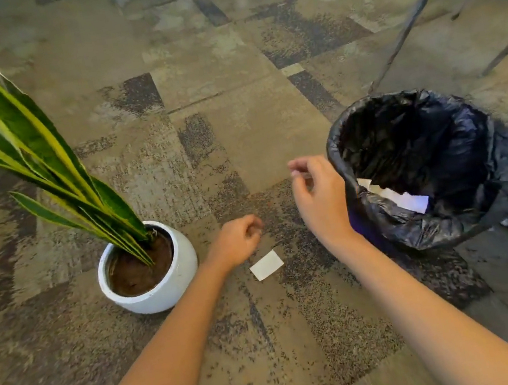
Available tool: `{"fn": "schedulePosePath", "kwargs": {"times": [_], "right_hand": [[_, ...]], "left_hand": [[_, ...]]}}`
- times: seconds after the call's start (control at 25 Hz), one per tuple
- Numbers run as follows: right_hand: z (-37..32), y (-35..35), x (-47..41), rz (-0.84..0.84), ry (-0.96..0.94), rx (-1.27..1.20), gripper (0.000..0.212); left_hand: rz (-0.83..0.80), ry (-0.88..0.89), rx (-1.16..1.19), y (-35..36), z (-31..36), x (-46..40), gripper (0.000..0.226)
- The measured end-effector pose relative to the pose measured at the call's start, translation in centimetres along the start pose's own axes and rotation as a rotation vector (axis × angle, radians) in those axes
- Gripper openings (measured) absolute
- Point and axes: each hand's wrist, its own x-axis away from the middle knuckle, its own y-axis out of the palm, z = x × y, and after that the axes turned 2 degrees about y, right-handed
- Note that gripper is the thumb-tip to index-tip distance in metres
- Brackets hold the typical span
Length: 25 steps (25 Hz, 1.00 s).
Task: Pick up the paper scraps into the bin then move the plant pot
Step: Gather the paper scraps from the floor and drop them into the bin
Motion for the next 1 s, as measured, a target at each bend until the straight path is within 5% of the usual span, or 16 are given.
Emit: {"fn": "schedulePosePath", "kwargs": {"times": [0.28,0.52,0.76,0.88,1.0], "right_hand": [[7.9,8.6,8.1,-0.546,0.083,0.236,0.021],[12.3,12.8,11.5,-1.061,0.173,0.649,0.063],[13.8,14.9,11.6,-1.17,0.079,0.798,0.068],[13.5,14.5,11.7,-1.116,0.046,0.869,0.079],[13.2,14.0,12.1,-1.021,0.069,0.904,0.066]], "left_hand": [[-0.47,-0.268,-0.514,5.5,-14.2,6.7,0.06],[-0.47,-0.435,-0.456,8.3,-16.5,9.2,0.105],[-0.435,-0.425,-0.448,8.9,-17.3,9.5,0.107],[-0.425,-0.423,-0.433,9.1,-17.5,9.6,0.107],[-0.424,-0.425,-0.431,9.2,-17.5,9.6,0.107]]}}
